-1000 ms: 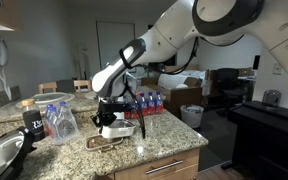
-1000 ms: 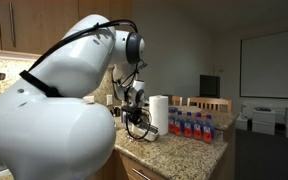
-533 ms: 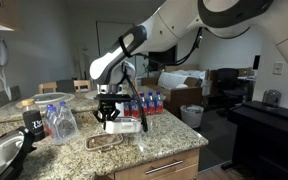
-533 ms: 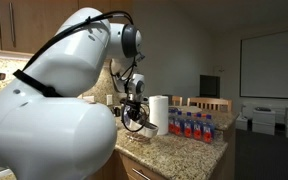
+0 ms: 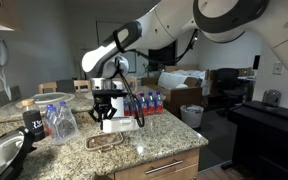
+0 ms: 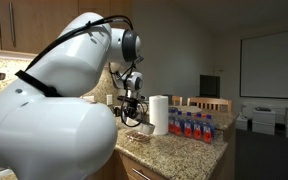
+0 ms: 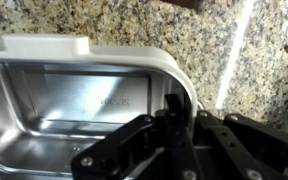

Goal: Put the container on top of the lid

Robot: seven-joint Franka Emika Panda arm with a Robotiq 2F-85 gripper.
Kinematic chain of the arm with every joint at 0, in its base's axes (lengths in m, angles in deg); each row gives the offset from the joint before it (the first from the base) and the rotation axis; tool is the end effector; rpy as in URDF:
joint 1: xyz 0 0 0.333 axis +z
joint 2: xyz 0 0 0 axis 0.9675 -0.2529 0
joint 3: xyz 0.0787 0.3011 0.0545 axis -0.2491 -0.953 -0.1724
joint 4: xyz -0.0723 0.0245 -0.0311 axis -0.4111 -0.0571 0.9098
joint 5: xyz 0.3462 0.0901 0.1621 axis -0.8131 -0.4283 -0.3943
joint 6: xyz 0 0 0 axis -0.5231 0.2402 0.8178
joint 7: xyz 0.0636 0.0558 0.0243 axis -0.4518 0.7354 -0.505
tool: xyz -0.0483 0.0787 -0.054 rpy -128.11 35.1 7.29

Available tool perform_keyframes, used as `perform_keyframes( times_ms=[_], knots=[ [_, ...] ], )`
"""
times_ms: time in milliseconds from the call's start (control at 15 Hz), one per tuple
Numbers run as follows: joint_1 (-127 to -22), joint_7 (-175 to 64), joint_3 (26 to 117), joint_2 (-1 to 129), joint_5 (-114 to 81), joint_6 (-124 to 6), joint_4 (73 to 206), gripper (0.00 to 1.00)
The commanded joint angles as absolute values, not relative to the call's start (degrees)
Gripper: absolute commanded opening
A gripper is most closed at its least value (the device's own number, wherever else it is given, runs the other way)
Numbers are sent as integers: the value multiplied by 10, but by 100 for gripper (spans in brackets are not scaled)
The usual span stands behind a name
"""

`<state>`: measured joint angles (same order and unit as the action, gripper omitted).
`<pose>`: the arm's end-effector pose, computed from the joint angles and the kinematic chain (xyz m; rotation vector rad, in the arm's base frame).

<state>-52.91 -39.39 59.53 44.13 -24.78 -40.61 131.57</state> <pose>0.6141 0.3476 0.3090 -3.0076 -0.1390 0.2050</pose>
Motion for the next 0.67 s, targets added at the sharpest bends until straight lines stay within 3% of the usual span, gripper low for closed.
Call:
perform_keyframes(
  times_ms=[0,600],
  knots=[
    [-526,-398,592,396,-236,-358,1251,5],
    [-478,-385,613,326,-164,-397,1167,5]
  ],
)
